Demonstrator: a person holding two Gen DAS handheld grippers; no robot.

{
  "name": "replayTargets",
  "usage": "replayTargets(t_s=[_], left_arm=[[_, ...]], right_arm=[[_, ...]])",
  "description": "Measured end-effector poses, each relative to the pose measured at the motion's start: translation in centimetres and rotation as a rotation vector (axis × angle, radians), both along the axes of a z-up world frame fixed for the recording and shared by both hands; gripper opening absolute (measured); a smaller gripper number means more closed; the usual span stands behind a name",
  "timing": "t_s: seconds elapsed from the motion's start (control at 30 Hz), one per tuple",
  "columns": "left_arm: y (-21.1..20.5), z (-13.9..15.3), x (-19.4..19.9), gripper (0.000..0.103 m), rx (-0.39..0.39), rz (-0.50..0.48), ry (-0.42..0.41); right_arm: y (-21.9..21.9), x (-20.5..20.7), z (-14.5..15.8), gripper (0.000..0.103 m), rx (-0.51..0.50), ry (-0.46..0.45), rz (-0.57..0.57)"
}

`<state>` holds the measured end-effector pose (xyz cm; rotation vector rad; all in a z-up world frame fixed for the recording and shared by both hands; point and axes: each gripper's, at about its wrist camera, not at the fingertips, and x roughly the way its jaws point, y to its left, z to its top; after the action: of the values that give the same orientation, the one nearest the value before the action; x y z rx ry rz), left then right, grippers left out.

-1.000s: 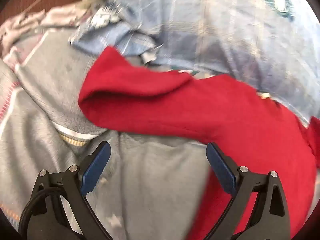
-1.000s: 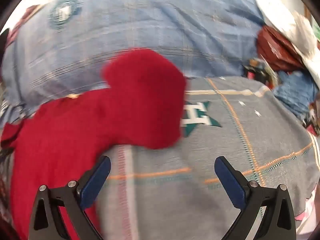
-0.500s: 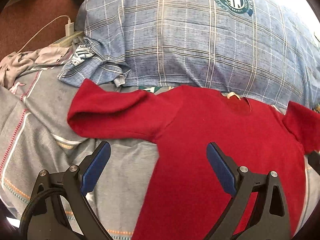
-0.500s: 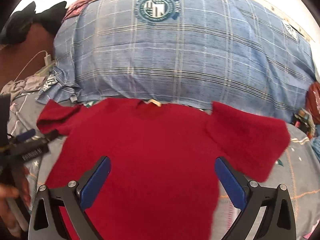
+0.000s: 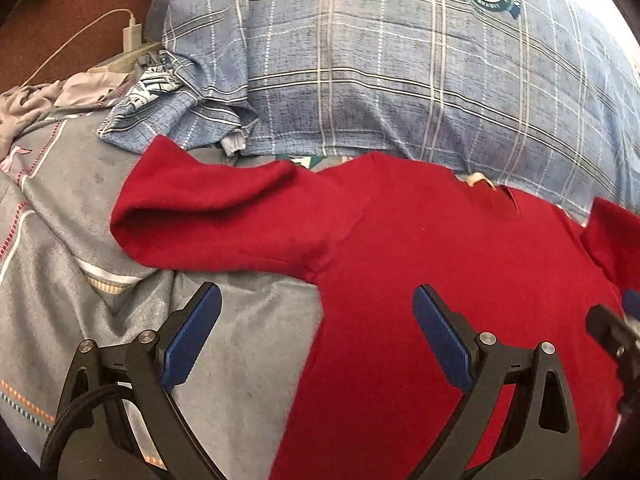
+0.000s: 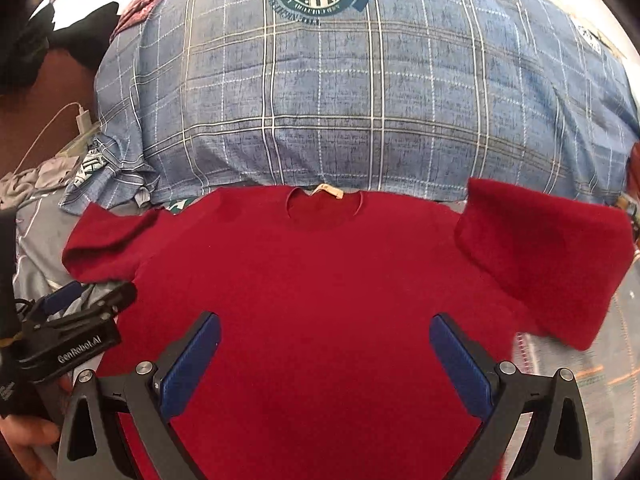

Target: Fold small clothes

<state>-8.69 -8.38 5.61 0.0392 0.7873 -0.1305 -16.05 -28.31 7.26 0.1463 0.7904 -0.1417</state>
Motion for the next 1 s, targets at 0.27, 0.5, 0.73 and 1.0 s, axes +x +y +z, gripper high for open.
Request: replayTargets(t_s=[0.27,0.5,0.73,1.0], left_arm=[[0.8,-0.6,1.0,0.097,0.009,0.027,0.017],[0.8,-0.5,1.4,0.097,-0.002,0.031,0.023],[0.7,-0.6,1.7,0.097,0.002,0.039,0.032],[1.1,-0.6,1.8,0.097,0.004,0.051,0.03]], right_arm=[[1.5,1.7,-0.8,0.103,-0.018,0.025,0.022],[2.0,2.9,-1.6,0.103,-0.008,0.048,0.019],[1.9,3.3,-2.1,0.103,-0.012,0.064,0.028],[2.0,3.6,-2.5,0.103,-0.005,0.067,0.027]])
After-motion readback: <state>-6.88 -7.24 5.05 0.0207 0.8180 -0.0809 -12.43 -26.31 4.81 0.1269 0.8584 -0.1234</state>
